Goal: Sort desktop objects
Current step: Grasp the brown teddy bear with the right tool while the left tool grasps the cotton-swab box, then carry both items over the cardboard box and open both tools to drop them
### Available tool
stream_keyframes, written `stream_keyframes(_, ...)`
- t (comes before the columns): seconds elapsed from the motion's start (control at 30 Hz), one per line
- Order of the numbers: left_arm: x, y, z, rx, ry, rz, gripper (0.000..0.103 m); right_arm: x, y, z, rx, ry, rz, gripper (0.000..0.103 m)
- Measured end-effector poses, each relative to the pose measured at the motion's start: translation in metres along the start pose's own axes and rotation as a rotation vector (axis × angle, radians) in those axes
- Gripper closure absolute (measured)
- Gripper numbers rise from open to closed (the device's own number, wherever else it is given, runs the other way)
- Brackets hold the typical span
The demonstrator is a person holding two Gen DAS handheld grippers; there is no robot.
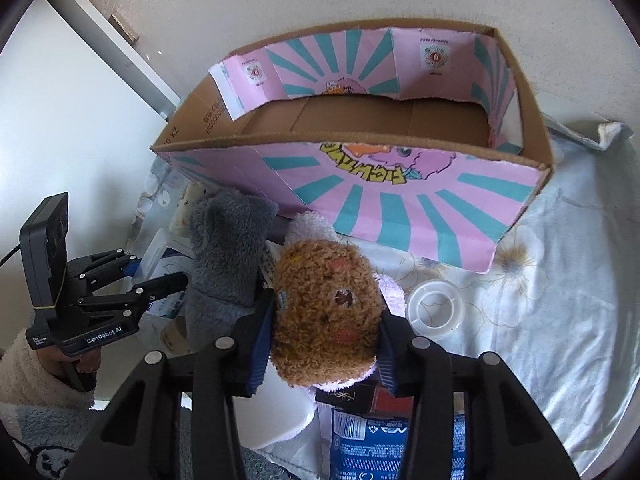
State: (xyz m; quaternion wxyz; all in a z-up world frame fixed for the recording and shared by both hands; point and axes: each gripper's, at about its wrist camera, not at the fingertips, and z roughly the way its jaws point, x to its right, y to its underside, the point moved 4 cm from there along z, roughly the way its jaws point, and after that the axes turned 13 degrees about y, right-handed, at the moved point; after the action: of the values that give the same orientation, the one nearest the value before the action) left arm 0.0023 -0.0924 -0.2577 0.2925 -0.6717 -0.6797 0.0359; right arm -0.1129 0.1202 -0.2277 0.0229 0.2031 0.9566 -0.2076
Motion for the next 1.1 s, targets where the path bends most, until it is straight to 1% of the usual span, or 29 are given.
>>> stream_keyframes(0.13, 0.001, -0.007, -0.020, 0.024, 0.001, -0.015, 0.073, -0.001, 0.000, -0.016, 0.035, 0.006, -0.003, 0.063)
stream_keyframes(0.23, 0.003, -0.015, -0.036, 0.059, 0.025, -0.025, 0.073, -0.003, 0.001, -0.034, 0.073, 0.010, -0.017, 0.064)
stream_keyframes(0.3, 0.007, -0.020, -0.045, 0.072, 0.022, -0.025, 0.073, -0.004, 0.002, -0.044, 0.097, 0.012, -0.023, 0.064)
stream_keyframes(0.4, 0.014, -0.030, -0.059, 0.081, 0.001, 0.003, 0.073, -0.007, -0.002, -0.061, 0.140, 0.017, -0.036, 0.065)
stream_keyframes(0.5, 0.022, -0.041, -0.073, 0.101, -0.002, 0.034, 0.073, -0.009, -0.008, -0.078, 0.177, 0.016, -0.040, 0.065)
stream_keyframes(0.6, 0.029, -0.054, -0.083, 0.115, -0.030, 0.061, 0.073, -0.011, -0.019, -0.096, 0.217, 0.020, -0.051, 0.065)
stream_keyframes(0.7, 0.033, -0.070, -0.092, 0.140, -0.036, 0.070, 0.073, -0.012, -0.028, -0.108, 0.246, 0.032, -0.072, 0.065)
stream_keyframes(0.93, 0.037, -0.108, -0.102, 0.186, -0.062, 0.110, 0.073, -0.009, -0.055, -0.115, 0.265, 0.080, -0.118, 0.065)
stream_keyframes(1.03, 0.038, -0.126, -0.102, 0.178, -0.093, 0.116, 0.073, -0.006, -0.066, -0.115, 0.270, 0.072, -0.144, 0.065)
stream_keyframes(1.1, 0.039, -0.137, -0.100, 0.179, -0.094, 0.120, 0.073, -0.003, -0.077, -0.112, 0.266, 0.069, -0.156, 0.065)
